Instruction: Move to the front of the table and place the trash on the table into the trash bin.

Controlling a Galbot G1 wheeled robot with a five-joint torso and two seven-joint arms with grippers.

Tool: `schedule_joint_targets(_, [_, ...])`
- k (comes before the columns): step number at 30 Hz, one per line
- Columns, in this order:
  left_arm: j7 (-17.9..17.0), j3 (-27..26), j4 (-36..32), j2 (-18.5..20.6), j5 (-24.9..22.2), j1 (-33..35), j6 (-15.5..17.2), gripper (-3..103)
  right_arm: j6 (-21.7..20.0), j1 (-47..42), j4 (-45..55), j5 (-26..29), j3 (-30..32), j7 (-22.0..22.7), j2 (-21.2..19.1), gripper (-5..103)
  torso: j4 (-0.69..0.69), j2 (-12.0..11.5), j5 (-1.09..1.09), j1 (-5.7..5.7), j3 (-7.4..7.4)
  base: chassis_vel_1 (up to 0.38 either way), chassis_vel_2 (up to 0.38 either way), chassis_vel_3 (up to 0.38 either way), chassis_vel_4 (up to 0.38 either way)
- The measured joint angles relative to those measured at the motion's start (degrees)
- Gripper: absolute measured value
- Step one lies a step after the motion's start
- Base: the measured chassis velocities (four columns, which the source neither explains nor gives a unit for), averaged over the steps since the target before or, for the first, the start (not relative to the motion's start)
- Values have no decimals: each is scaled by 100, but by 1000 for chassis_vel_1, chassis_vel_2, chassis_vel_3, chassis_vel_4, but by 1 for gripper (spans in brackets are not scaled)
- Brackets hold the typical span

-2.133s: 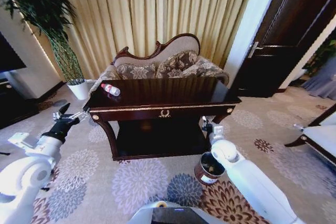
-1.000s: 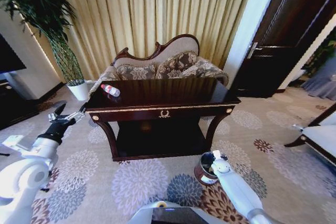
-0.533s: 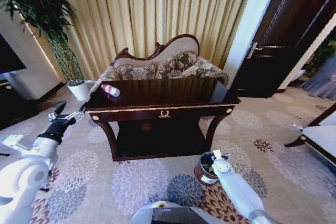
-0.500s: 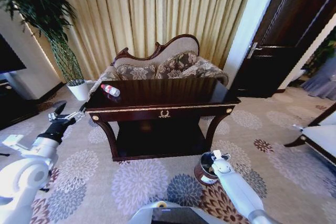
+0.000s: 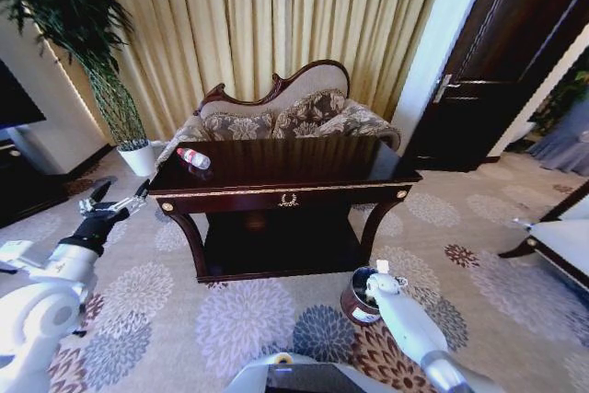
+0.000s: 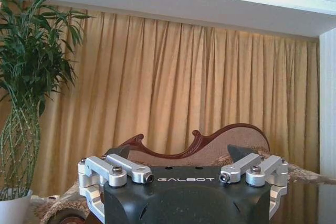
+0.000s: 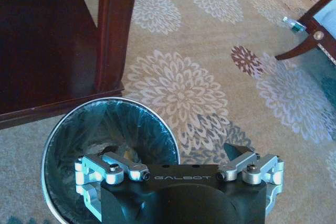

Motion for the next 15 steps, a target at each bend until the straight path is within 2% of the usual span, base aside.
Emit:
schedule_joint_targets(4, [-3, 2, -37, 19, 0, -9, 0, 100, 250, -90, 183, -158, 69, -165, -74, 100, -2, 0, 0, 0, 0, 0, 0, 0, 0])
schedule_joint_targets(6, [-7, 32, -52, 23, 13, -24, 0, 100, 804, -243, 591, -453, 165, -431, -144, 100, -2, 0, 1, 0, 0, 0, 0, 0, 0])
schedule_joint_targets(7, [-7, 32, -52, 23, 13, -24, 0, 100, 804, -243, 591, -453, 165, -431, -144, 100, -2, 0, 1, 0, 0, 0, 0, 0, 0])
schedule_joint_targets(9, [-14, 93, -57, 14, 51, -41, 0, 100, 1395, -476, 1391, -710, 251, -665, -240, 100, -1, 0, -1, 0, 0, 0, 0, 0, 0])
schedule_joint_targets(10, [-14, 93, -57, 14, 51, -41, 0, 100, 1395, -476, 1391, -710, 251, -665, -240, 100, -1, 0, -1, 0, 0, 0, 0, 0, 0])
schedule_joint_targets(12, [-15, 142, -58, 3, 100, -53, 0, 100, 1915, -616, 2008, -1000, 286, -736, -291, 100, 0, 0, -1, 0, 0, 0, 0, 0, 0])
schedule_joint_targets(13, [-15, 142, -58, 3, 100, -53, 0, 100, 1915, -616, 2008, -1000, 286, -736, -291, 100, 0, 0, -1, 0, 0, 0, 0, 0, 0])
schedule_joint_targets(14, [-18, 161, -58, 2, 153, -53, -27, 100, 2195, -683, 2294, -1130, 302, -783, -311, 100, -1, 0, -1, 0, 0, 0, 0, 0, 0])
schedule_joint_targets(15, [-18, 161, -58, 2, 153, -53, -27, 100, 2195, -683, 2294, -1130, 302, -783, -311, 100, -1, 0, -1, 0, 0, 0, 0, 0, 0])
